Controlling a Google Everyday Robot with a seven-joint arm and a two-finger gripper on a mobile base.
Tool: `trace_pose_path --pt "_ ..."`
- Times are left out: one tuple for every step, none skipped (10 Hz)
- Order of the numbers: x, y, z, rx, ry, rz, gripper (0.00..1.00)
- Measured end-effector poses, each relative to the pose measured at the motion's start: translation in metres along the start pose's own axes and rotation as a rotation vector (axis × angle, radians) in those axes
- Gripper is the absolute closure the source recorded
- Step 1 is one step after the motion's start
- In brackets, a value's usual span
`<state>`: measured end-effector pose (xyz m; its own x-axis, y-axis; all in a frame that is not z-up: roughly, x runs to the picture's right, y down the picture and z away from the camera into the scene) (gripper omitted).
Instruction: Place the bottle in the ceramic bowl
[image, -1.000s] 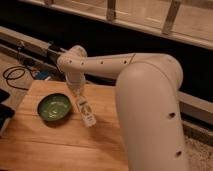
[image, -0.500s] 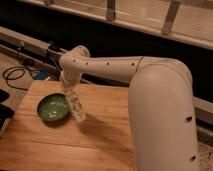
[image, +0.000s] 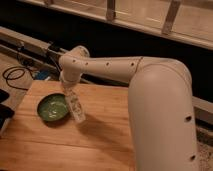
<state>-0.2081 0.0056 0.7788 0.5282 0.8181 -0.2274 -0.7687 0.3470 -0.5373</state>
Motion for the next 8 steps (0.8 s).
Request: trace_pose_path --pt "0.001 -0.002 -0.003 0.013 -0.011 -0.004 1.00" --pt "-0.004 -0.005 -0.012 0.032 -0.034 -0.016 1.00" --pt "-0.017 0.000 -0.024 0.049 -0.062 -0.041 1.00" --pt "-0.030 0.005 -0.034 0.061 -0.082 -0.067 1.00" --pt "-0.051 0.015 -0.053 0.077 -0.113 -0.110 1.00" --pt "-0.072 0.026 -0.066 0.091 -0.136 -0.157 1.00" --pt "-0.092 0.040 -0.074 0.099 -0.152 -0.201 1.00" --pt "-0.109 0.051 -0.077 0.104 -0.162 -0.238 1.00"
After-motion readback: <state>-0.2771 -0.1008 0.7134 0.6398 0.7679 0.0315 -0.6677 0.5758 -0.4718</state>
